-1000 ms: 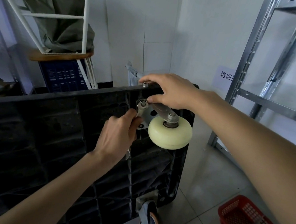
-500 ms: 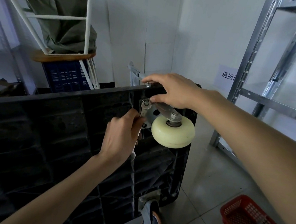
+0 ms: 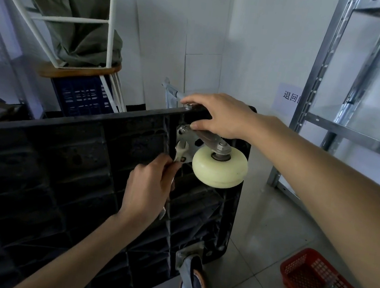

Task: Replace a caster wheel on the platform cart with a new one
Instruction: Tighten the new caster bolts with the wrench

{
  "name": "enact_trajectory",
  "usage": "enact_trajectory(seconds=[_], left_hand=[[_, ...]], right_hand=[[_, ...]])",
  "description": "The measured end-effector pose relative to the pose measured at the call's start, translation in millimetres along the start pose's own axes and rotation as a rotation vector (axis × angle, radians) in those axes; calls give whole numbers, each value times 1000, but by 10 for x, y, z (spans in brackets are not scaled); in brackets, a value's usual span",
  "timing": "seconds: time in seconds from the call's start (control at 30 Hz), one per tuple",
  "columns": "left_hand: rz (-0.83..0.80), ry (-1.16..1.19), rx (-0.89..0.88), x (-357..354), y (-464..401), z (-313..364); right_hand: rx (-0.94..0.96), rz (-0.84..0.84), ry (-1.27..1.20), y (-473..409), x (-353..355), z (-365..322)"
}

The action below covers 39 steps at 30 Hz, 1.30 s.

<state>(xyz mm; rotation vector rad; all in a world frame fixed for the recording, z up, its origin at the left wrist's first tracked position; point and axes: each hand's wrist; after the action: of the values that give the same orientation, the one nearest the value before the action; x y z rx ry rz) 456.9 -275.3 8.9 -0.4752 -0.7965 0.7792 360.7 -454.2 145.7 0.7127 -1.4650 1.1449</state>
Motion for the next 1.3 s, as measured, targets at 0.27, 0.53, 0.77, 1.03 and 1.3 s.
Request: enact_trajectory(seconds=[0.27, 0.53, 0.77, 1.03, 1.3], left_hand=[[-199, -139, 58, -131, 449, -304], [-342, -192, 109, -307, 663, -243], [-468, -169, 131, -707, 821, 5], [-609, -139, 200, -1348, 1189, 122], [-887, -112, 466, -1865, 2008, -130]], right_hand=[[47, 113, 158, 145, 60, -80], [-60, 257, 59, 694, 196, 253], [-215, 157, 45, 1525, -145, 653], [-296, -163, 36, 2549, -1061, 707], [-409, -455, -104, 3547, -2403, 514]])
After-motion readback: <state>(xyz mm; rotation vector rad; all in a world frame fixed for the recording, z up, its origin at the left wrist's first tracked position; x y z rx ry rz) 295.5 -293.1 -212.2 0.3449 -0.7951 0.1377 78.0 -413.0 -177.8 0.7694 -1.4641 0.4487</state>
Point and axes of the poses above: each hand's wrist, its own y-axis away from the middle knuckle, its own x-axis out of the back of the hand, z = x × y, and after that the axes turned 13 degrees about y, right-handed
